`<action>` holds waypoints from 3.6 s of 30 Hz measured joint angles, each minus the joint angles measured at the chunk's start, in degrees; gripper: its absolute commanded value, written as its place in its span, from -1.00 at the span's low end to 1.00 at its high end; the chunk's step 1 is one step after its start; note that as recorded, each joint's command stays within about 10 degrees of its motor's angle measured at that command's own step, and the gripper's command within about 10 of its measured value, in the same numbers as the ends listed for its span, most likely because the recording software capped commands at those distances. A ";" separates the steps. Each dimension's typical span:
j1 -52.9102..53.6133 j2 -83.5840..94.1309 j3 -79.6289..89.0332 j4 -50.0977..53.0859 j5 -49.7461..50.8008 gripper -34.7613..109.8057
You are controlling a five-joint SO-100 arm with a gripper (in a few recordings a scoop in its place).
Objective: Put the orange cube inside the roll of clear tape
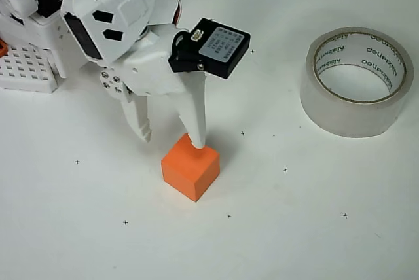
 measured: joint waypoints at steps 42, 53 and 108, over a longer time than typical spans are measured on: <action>-0.70 -22.68 -9.40 -5.98 -2.55 0.03; -0.62 -25.40 -9.49 -7.82 -3.08 0.01; -18.98 -20.57 -35.86 16.08 0.35 -0.31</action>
